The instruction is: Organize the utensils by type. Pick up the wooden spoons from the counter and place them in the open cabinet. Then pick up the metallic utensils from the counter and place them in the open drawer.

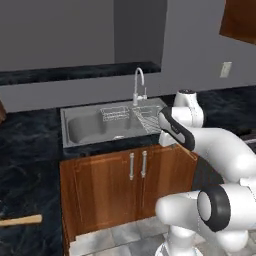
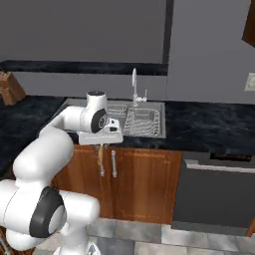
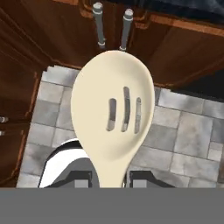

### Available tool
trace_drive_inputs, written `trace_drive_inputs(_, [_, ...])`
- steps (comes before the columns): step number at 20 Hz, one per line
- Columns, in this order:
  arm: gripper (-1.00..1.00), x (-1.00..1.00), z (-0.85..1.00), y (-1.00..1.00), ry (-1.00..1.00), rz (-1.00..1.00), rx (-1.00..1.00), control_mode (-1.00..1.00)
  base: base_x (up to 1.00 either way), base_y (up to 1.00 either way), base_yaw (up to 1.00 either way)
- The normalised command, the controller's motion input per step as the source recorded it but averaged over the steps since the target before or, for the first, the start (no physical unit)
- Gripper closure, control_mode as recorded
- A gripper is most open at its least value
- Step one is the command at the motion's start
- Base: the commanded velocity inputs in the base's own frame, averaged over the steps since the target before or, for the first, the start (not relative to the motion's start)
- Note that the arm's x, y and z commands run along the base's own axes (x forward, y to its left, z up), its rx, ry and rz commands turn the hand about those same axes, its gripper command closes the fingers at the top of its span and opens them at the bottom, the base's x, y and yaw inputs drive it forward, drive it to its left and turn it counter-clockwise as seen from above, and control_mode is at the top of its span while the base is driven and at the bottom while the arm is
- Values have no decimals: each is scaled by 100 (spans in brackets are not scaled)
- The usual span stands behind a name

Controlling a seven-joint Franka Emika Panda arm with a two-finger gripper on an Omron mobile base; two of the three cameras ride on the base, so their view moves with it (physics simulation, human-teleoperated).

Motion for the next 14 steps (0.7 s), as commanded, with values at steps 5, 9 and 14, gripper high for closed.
trace_drive_inputs(5, [100, 0, 0, 0, 0, 0, 0, 100, 0, 0, -97])
trace_drive_inputs(9, [100, 0, 0, 0, 0, 0, 0, 100, 0, -1, -94])
trace_drive_inputs(14, [100, 0, 0, 0, 0, 0, 0, 100, 0, -5, -94])
